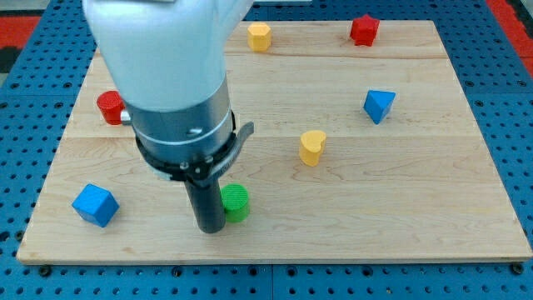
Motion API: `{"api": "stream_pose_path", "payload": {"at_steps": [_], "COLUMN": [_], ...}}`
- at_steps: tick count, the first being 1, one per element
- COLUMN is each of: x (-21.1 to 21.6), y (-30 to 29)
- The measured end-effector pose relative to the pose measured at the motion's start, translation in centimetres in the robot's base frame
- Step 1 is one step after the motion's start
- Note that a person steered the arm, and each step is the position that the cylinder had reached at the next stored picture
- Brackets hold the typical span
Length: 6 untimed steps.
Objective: Push the green circle to the bottom center
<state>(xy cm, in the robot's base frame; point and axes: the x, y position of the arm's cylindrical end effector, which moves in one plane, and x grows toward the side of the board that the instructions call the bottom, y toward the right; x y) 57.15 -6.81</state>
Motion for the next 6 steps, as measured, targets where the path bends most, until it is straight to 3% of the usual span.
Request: {"api": "stream_pose_path", "payload": {"at_steps": [1,2,4,5,6], "x": [-2.1,-2.7,-4.5,-2.8,-3.8], "y": [-0.5,-6.9,-0.4,2.9,-0.2]}}
